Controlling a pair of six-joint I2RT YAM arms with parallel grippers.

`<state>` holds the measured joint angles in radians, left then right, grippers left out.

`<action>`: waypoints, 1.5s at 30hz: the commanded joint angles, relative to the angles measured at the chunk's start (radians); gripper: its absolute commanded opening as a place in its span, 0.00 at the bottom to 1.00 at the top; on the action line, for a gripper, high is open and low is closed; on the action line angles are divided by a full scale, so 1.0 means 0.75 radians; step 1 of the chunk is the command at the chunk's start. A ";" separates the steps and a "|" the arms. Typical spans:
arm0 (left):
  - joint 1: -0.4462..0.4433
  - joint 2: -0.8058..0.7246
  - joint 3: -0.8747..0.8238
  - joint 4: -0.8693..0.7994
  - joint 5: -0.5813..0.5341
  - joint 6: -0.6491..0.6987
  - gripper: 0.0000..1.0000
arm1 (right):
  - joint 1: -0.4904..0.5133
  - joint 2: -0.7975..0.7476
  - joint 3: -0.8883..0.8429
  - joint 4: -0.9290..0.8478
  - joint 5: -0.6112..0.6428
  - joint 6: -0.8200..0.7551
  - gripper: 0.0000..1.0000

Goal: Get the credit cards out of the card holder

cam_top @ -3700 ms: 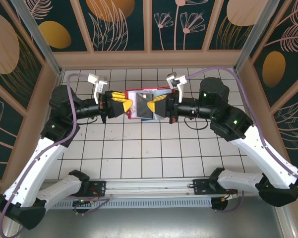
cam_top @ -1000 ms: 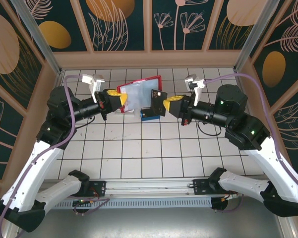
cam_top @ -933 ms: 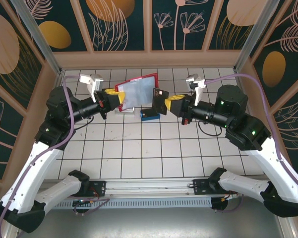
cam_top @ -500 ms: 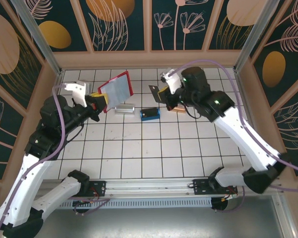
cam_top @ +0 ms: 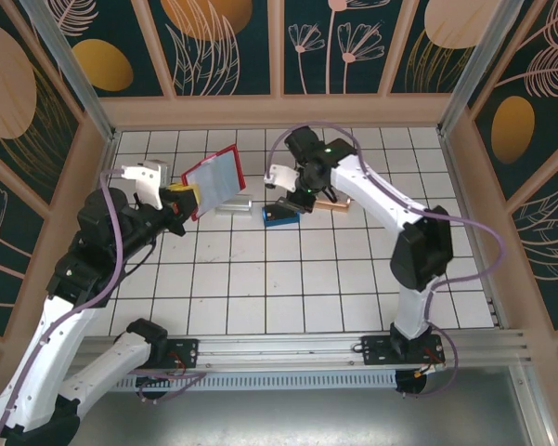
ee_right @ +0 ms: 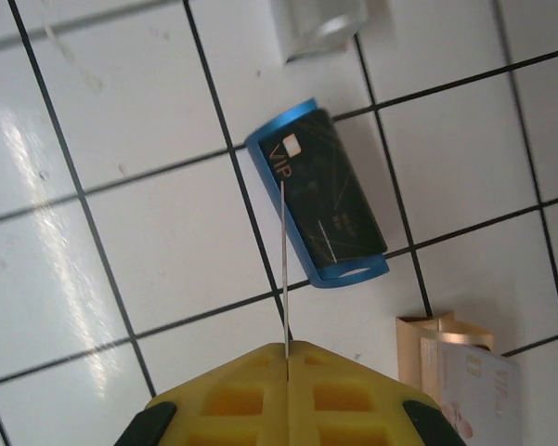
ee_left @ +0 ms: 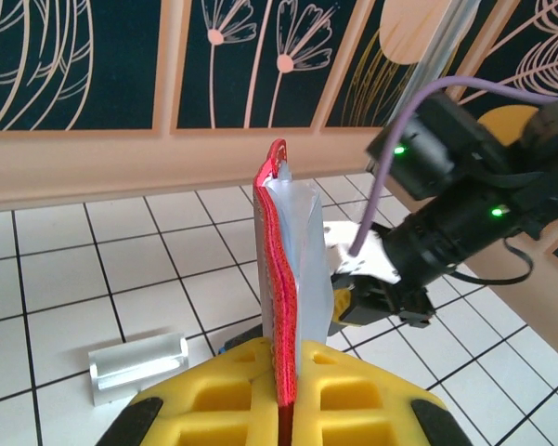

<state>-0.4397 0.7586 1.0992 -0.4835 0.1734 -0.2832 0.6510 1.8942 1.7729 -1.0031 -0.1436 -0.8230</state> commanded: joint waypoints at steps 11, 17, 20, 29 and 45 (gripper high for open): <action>-0.003 -0.057 0.011 -0.063 -0.147 -0.023 0.00 | 0.062 0.351 0.370 -0.143 0.127 -0.289 0.00; -0.003 -0.069 0.019 -0.079 -0.149 -0.022 0.00 | 0.063 0.385 0.383 -0.109 0.138 -0.341 0.00; -0.003 -0.067 0.022 -0.083 -0.153 -0.020 0.00 | 0.063 0.391 0.362 -0.080 0.138 -0.370 0.00; -0.003 -0.058 0.025 -0.081 -0.149 -0.023 0.00 | 0.079 0.410 0.283 -0.046 0.108 -0.388 0.00; -0.002 -0.080 0.025 -0.121 -0.180 0.024 0.00 | 0.113 0.428 0.194 -0.024 0.105 -0.376 0.00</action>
<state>-0.4397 0.7128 1.0920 -0.5713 0.0563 -0.2848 0.7231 2.1868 1.9118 -1.0126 -0.0528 -1.0950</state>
